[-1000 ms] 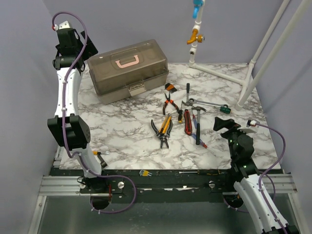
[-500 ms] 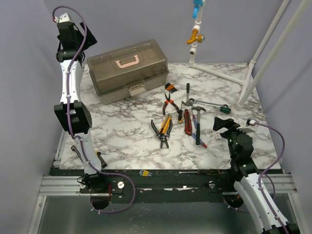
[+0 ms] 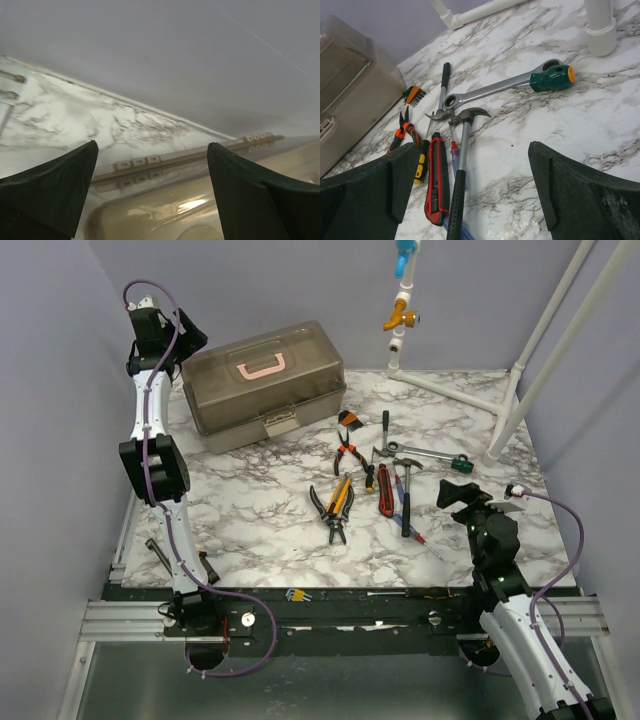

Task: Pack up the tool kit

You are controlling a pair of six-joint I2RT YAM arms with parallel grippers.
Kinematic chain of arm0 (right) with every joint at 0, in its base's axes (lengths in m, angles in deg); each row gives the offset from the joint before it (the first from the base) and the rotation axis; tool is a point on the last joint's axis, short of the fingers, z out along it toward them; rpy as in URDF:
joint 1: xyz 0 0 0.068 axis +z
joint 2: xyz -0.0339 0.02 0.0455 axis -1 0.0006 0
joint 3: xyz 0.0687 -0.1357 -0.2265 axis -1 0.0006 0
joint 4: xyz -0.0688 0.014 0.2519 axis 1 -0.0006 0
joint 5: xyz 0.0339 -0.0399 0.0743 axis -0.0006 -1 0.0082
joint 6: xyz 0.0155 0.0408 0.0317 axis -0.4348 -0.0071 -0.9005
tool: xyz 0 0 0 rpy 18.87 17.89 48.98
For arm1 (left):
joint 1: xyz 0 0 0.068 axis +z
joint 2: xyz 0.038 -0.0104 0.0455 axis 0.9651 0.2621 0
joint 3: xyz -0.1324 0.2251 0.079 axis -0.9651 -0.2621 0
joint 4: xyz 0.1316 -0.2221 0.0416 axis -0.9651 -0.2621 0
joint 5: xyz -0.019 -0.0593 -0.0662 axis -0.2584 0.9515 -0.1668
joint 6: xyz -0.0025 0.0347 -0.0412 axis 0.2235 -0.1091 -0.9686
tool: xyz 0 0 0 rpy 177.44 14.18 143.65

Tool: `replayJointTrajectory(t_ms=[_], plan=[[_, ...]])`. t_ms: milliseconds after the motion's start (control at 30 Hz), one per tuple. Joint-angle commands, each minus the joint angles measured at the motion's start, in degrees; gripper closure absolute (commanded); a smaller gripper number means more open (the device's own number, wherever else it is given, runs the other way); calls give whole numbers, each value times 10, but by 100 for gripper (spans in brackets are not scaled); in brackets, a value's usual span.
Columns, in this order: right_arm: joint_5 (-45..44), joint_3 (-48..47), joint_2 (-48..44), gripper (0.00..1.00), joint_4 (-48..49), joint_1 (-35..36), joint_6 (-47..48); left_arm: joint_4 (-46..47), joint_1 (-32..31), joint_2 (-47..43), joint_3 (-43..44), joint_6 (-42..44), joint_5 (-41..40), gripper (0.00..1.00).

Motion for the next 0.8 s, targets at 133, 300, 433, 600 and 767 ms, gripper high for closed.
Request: replayJointTrajectory(t_ms=[133, 300, 433, 600, 767], plan=[[6, 1, -2, 0, 12, 2, 2, 34, 15, -3, -21, -81, 160, 11], [8, 0, -3, 0, 12, 2, 3, 9, 15, -30, -61, -55, 202, 14], [14, 1, -1, 0, 12, 2, 3, 49, 14, -58, -126, -64, 275, 17], [16, 0, 2, 0, 13, 2, 4, 36, 13, -90, -176, -73, 297, 20], [12, 0, -1, 0, 10, 2, 3, 5, 9, -134, -237, -50, 309, 24]])
